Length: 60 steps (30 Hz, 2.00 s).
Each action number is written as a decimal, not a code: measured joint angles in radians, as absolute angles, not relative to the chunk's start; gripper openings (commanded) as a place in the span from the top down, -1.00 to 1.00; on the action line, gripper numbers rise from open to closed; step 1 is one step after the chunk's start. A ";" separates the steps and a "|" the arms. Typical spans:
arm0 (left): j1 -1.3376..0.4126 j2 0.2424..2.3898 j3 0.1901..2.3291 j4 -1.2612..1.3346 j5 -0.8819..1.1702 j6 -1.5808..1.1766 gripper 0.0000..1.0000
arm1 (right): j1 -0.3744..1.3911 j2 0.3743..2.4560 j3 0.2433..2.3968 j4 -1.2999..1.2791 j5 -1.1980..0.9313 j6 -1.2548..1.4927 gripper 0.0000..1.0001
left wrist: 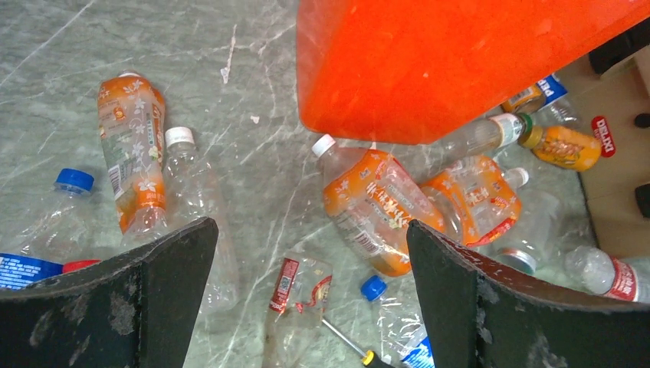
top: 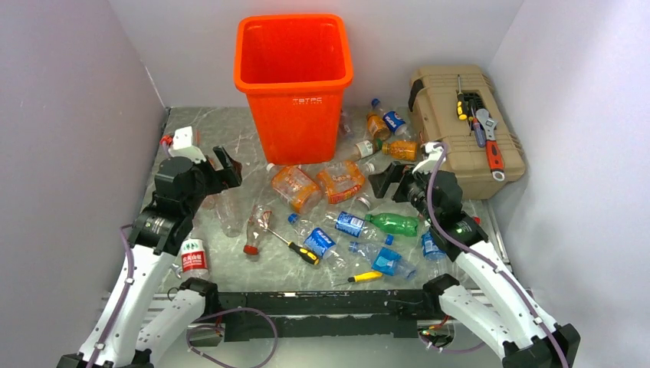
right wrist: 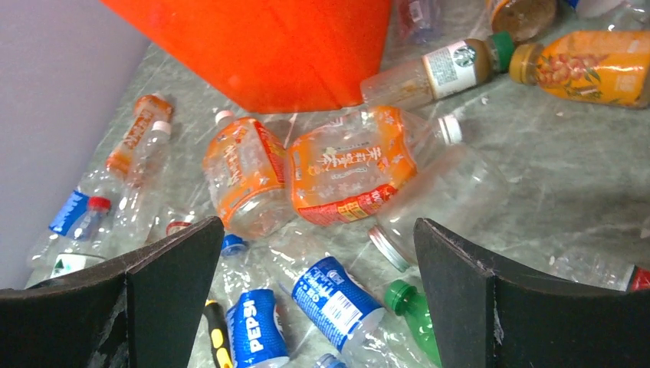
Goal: Put the plastic bottles in the bin
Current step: Pick up the plastic bottle at the center of the board.
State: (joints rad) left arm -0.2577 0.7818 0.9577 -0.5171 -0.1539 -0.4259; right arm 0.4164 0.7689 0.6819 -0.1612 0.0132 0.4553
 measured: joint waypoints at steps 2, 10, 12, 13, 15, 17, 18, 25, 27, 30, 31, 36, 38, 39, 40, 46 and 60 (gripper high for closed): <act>-0.258 0.768 0.958 -0.512 -0.154 -0.436 -0.98 | 0.420 0.767 0.691 -0.161 -0.003 0.448 -0.99; -0.258 0.755 0.958 -0.504 -0.154 -0.450 -0.98 | 0.432 0.806 0.691 -0.199 -0.005 0.441 -0.99; -0.258 0.754 0.958 -0.504 -0.154 -0.453 -0.98 | 0.437 0.830 0.692 -0.213 0.010 0.448 -0.95; -0.258 0.754 0.958 -0.504 -0.154 -0.456 -0.98 | 0.440 0.850 0.693 -0.223 0.023 0.455 -0.91; -0.258 0.754 0.958 -0.503 -0.154 -0.458 -0.98 | 0.446 0.906 0.694 -0.241 0.047 0.476 -0.85; -0.258 0.754 0.958 -0.502 -0.153 -0.459 -0.98 | 0.448 0.975 0.693 -0.251 0.073 0.504 -0.81; -0.258 0.754 0.958 -0.500 -0.151 -0.461 -0.98 | 0.448 1.002 0.691 -0.255 0.083 0.519 -0.80; -0.258 0.759 0.958 -0.492 -0.134 -0.469 -0.98 | 0.444 1.065 0.654 -0.241 0.136 0.626 -0.86; -0.258 0.765 0.958 -0.488 -0.123 -0.471 -0.98 | 0.423 1.098 0.664 -0.228 0.137 0.649 -0.87; -0.258 0.772 0.955 -0.475 -0.102 -0.478 -0.98 | 0.357 1.189 0.701 -0.212 0.120 0.679 -0.87; -0.258 0.772 0.952 -0.472 -0.098 -0.482 -0.98 | 0.337 1.223 0.715 -0.206 0.116 0.688 -0.87; -0.258 0.767 0.933 -0.453 -0.076 -0.493 -0.98 | 0.293 1.365 0.760 -0.171 0.081 0.729 -0.81; -0.258 0.767 0.929 -0.450 -0.073 -0.493 -0.98 | 0.293 1.398 0.770 -0.165 0.068 0.742 -0.80; -0.258 0.767 0.929 -0.450 -0.070 -0.493 -0.98 | 0.293 1.415 0.779 -0.159 0.063 0.746 -0.79; -0.258 0.767 0.929 -0.448 -0.066 -0.493 -0.98 | 0.293 1.431 0.787 -0.152 0.057 0.753 -0.77; -0.258 0.767 0.926 -0.429 -0.046 -0.495 -0.98 | 0.276 1.496 0.801 -0.104 0.041 0.786 -0.56; -0.258 0.767 0.924 -0.429 -0.037 -0.495 -0.98 | 0.260 1.571 0.810 -0.009 0.011 0.824 -0.04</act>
State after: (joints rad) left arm -0.2577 0.7673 0.9237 -0.4286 -0.0372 -0.4953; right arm 0.2596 1.5715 0.8104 -0.0090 0.0113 0.8242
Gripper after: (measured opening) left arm 0.992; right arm 0.709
